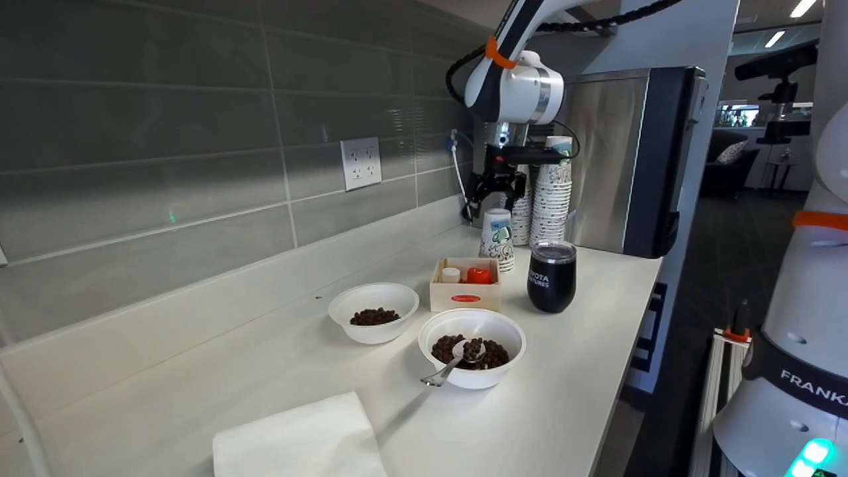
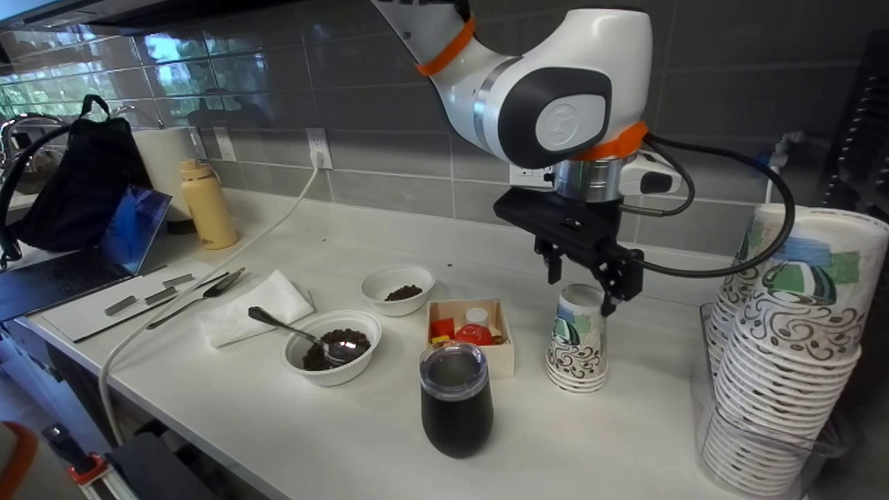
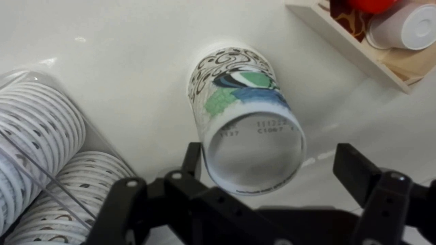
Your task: Put the cups on the counter on the stack on the right
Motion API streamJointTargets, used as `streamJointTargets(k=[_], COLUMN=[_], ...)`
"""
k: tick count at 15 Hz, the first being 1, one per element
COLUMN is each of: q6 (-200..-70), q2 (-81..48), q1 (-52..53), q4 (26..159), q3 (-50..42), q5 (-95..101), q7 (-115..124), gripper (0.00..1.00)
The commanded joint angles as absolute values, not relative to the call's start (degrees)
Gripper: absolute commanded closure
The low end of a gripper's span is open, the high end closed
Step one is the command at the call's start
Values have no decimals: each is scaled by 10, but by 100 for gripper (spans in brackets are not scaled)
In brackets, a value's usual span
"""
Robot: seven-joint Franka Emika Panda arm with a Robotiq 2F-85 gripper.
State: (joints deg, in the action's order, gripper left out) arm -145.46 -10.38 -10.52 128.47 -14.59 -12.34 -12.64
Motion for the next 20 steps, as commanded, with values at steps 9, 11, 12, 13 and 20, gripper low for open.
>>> streamJointTargets(k=[9, 11, 12, 13, 20], q6=[-1356, -1378, -1385, -1393, -1398], q2=[-159, -160, -160, -160, -166], q1=[-121, -122, -122, -124, -126], q4=[1219, 1222, 1222, 1223, 1226], q3=[-139, -138, -137, -136, -126], q5=[-34, -33, -34, -38, -38], q7=[-35, -33, -33, -37, -46], gripper=[0, 0, 0, 0, 34])
